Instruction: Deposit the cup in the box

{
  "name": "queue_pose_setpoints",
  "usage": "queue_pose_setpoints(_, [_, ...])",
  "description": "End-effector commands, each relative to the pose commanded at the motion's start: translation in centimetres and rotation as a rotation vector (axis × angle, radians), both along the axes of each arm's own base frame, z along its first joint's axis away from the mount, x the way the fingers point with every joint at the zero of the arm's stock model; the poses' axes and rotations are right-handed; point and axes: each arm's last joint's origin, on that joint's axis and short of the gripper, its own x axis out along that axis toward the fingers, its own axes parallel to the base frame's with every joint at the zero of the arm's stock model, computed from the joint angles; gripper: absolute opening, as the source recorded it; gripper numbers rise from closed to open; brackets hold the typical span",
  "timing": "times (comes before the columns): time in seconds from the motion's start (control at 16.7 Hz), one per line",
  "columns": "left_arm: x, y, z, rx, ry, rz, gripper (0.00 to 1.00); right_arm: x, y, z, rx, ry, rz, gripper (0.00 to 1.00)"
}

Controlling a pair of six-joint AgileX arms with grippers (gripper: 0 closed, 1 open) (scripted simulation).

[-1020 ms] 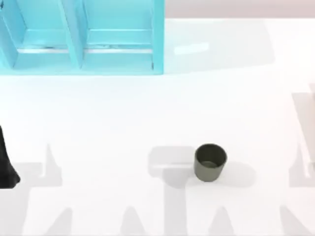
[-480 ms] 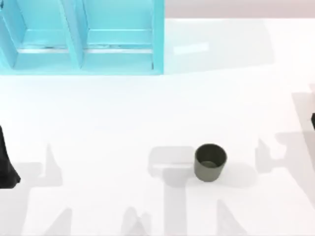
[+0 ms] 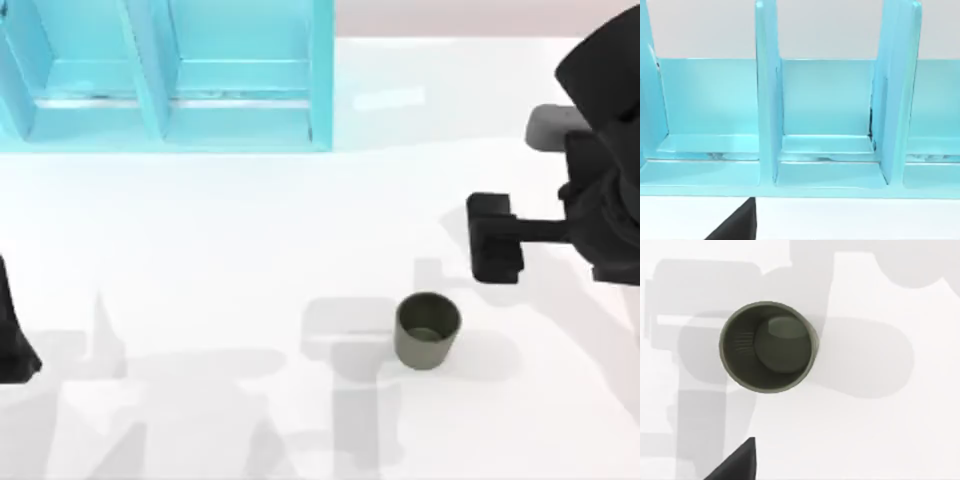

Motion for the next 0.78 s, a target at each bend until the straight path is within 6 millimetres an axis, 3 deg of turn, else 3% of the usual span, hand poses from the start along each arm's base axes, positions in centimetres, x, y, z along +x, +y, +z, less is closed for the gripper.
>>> queue_pose_setpoints(0.18, [0.0, 0.0, 0.0, 0.0, 0.0, 0.0, 1.0, 3.3, 3.5, -1.4, -0.095, 0.18, -0.014, 1.0])
queue_pose_setpoints(0.36, [0.0, 0.0, 0.0, 0.0, 0.0, 0.0, 1.0, 5.5, 5.7, -2.2, -0.146, 0.274, -0.033, 1.0])
queue_pose_setpoints(0.78, [0.0, 0.0, 0.0, 0.0, 0.0, 0.0, 1.0, 6.7, 6.6, -2.5, -0.161, 0.309, -0.045, 1.0])
